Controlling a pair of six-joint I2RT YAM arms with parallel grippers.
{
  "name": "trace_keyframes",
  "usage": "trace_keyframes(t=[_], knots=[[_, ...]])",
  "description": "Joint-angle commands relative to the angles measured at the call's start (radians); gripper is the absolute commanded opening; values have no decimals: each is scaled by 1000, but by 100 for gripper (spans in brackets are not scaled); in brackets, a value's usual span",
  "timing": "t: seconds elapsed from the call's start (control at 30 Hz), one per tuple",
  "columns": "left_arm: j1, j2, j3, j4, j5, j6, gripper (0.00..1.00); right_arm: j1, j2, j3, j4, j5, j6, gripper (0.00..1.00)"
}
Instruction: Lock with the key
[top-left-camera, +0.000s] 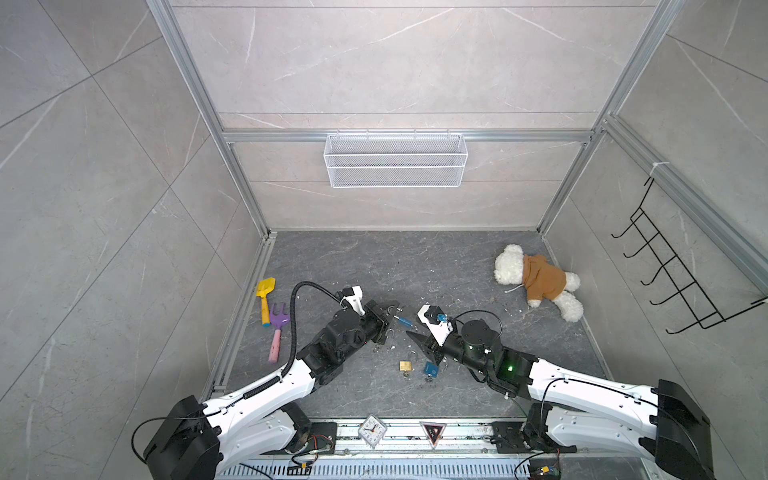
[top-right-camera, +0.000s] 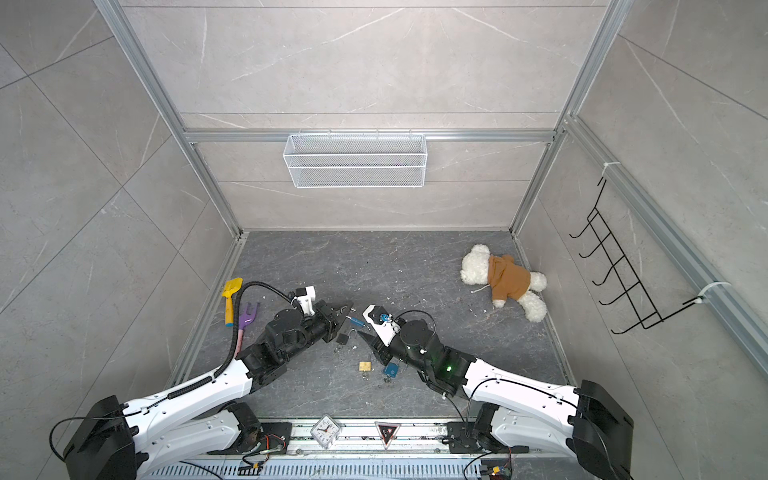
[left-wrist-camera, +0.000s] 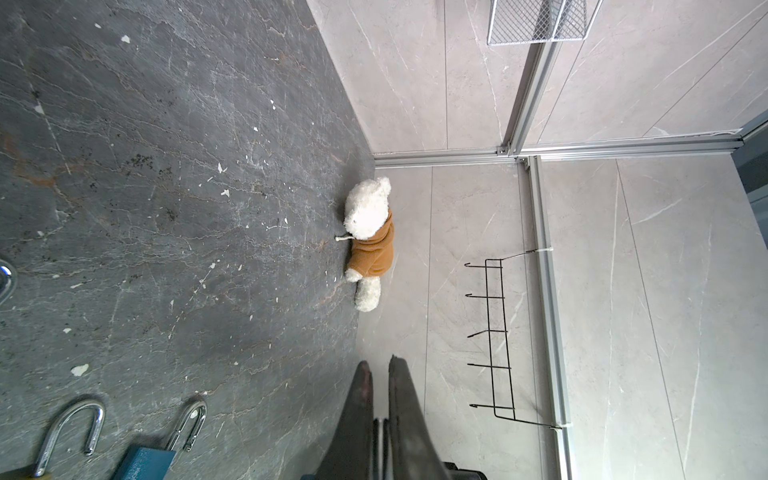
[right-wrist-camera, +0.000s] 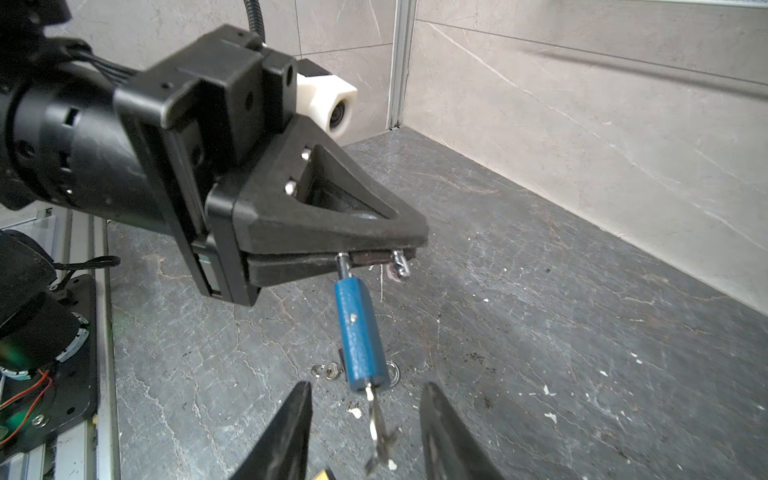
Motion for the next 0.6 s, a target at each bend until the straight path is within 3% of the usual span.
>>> trace_keyframes(t=[0.0,0.27,0.47,0.57], knots=[[-3,-17,20,82,23,2,0,-4,23,29,58,-22,21,43],[-3,-45,14,78,35,17,0,-4,61,33,105,-23,50,30],[-3,-52,12,72,53,29,0,-7,64,26,135,-15,75,0],[-3,-50,19,62,75,60,0,-22,45,9,156,-26,107,0]])
